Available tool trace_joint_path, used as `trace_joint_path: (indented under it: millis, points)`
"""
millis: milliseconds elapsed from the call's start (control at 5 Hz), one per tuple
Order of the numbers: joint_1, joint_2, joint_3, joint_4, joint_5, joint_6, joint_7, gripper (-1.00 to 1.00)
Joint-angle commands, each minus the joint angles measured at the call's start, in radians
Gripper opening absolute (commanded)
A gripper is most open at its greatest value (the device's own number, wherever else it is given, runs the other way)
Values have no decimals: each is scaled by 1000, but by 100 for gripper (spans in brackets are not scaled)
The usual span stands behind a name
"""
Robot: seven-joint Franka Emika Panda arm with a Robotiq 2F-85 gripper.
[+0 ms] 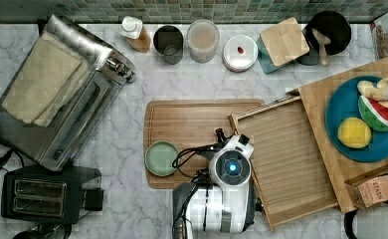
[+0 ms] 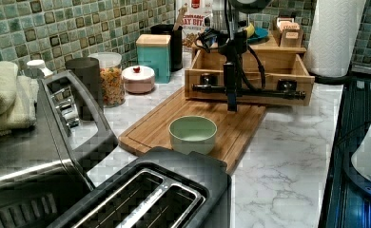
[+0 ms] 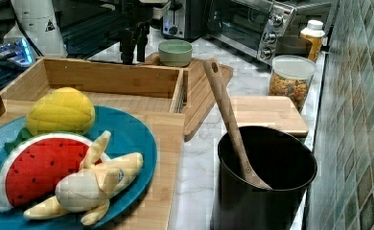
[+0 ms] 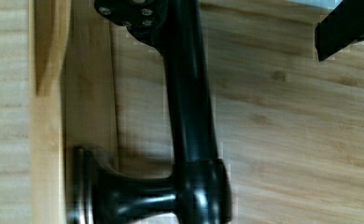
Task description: Open the drawer.
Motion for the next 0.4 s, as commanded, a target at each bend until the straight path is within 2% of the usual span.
trace_joint_path:
  millis: [200, 400]
  points:
    - [101, -82, 107, 33, 85, -152, 96, 100]
    - [100, -82, 109, 33, 85, -152, 96, 100]
